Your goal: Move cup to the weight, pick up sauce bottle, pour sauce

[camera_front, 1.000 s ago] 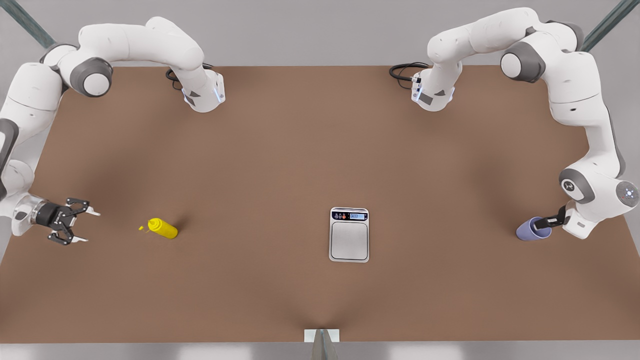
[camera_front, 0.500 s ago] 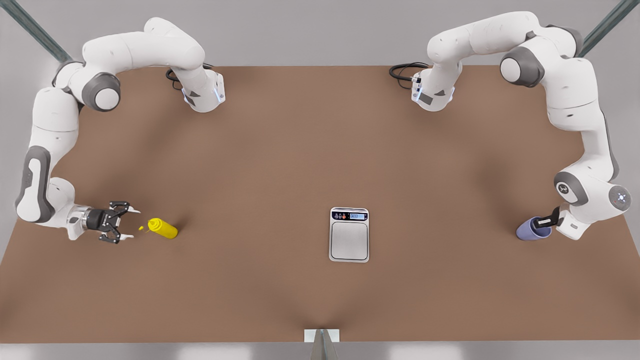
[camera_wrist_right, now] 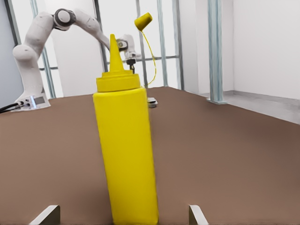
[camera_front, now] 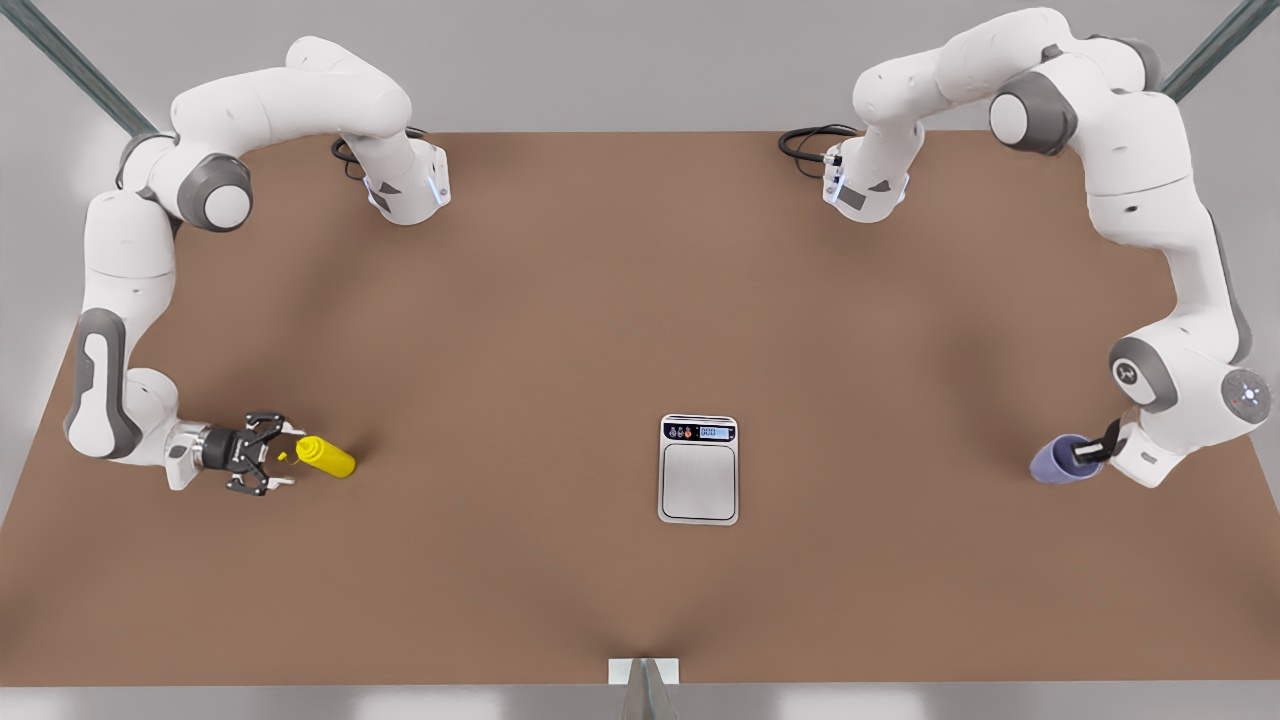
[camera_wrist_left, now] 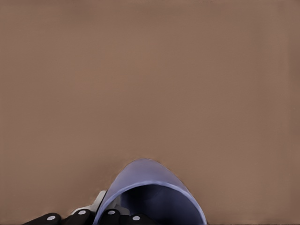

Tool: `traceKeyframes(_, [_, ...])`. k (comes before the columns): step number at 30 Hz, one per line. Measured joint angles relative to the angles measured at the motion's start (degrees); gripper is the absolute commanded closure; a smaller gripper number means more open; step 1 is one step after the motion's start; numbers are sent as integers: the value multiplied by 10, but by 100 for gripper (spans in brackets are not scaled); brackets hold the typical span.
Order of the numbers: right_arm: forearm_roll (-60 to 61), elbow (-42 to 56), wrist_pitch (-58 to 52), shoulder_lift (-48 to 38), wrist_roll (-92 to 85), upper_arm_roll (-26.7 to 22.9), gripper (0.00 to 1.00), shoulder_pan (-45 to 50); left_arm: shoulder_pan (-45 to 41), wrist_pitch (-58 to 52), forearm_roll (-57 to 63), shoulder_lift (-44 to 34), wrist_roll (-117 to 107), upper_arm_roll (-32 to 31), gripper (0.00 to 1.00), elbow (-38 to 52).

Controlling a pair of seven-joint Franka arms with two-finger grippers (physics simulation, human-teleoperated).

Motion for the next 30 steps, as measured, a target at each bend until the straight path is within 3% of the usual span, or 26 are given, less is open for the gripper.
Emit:
traceKeyframes(4, [2, -2, 7, 1, 1, 0, 0, 14, -128, -136, 8, -11, -153, 0, 79, 70])
traceKeyframes(9, [9, -9, 9, 1, 1, 0, 0, 36, -353, -147, -3, 2, -636, -2, 79, 91])
traceKeyframes(12, [16, -9, 16, 1, 1, 0, 0, 48, -445, -144, -39, 25, -752, -3, 79, 120])
traceKeyframes(16, [18, -17, 25, 2, 1, 0, 0, 59, -483, -94, -75, 65, -790, -4, 79, 125])
traceKeyframes(24, [25, -22, 26, 2, 1, 0, 0, 81, -481, 0, -93, 111, -807, -3, 79, 126])
traceKeyframes(26, [25, -25, 26, 1, 1, 0, 22, 81, -480, 12, -93, 117, -807, -3, 79, 126])
traceKeyframes(30, [25, -25, 26, 1, 1, 0, 39, 85, -480, 24, -98, 123, -803, -2, 79, 126])
